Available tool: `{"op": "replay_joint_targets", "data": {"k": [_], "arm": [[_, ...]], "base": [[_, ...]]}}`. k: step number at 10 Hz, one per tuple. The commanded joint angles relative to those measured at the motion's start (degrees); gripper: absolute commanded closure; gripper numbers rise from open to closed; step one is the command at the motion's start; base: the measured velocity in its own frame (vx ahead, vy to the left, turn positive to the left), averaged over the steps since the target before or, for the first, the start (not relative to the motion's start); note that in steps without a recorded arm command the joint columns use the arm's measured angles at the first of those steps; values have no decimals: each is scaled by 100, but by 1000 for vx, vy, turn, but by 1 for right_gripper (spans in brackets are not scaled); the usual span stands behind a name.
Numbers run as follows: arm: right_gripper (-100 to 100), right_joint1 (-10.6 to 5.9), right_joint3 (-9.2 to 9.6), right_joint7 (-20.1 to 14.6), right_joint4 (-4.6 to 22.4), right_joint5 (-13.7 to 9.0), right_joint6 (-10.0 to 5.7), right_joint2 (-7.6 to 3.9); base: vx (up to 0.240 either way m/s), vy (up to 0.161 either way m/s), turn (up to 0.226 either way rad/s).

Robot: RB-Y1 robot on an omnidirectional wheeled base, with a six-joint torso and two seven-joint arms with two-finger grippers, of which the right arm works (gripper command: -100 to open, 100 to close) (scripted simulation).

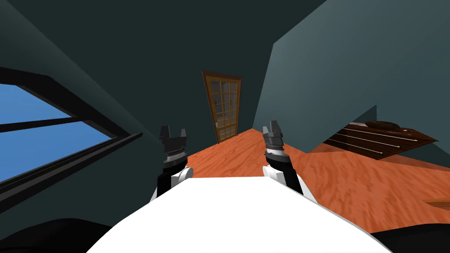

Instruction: Pull the door open

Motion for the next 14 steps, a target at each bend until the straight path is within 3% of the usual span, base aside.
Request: {"op": "replay_joint_targets", "data": {"k": [1, 14], "arm": [[-100, -51, 41, 85, 156, 69, -52, -48], [-100, -536, 421, 881, 1617, 714, -532, -337]], "base": [[143, -63, -57], [138, 58, -77]]}}
